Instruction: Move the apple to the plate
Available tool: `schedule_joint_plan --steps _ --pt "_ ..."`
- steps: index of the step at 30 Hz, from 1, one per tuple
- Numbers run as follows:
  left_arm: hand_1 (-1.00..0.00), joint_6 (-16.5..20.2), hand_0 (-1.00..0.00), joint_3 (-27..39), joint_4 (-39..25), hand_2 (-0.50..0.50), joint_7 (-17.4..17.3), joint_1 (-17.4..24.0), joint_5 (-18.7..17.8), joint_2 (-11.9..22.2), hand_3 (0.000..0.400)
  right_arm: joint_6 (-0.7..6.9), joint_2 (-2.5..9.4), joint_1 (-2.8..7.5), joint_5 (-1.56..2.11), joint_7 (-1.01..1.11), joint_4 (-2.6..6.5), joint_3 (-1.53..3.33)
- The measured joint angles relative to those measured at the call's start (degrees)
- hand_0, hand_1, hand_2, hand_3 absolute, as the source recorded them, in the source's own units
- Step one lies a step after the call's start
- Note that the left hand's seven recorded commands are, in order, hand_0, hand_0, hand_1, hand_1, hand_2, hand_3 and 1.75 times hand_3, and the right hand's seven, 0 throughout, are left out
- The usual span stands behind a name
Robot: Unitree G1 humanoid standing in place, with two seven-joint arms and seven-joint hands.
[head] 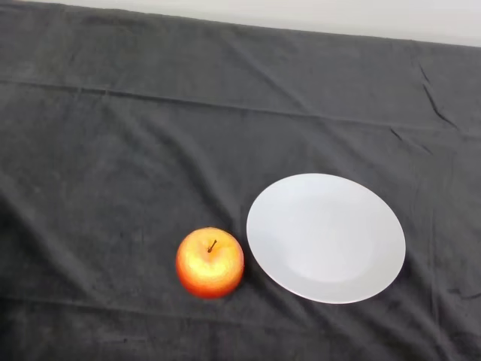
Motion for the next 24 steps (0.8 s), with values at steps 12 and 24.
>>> schedule_joint_plan --steps 12,24 --pt "0.00 0.0 0.00 -0.4 0.0 0.00 0.2 -2.1 2.8 -1.9 0.000 -0.01 -0.04 0.04 0.00 0.00 0.00 -0.08" --pt "0.00 0.2 0.00 -3.3 -2.0 0.00 -0.3 -3.7 6.8 -3.8 0.000 -0.02 -0.07 0.04 -0.03 -0.01 0.00 -0.15"
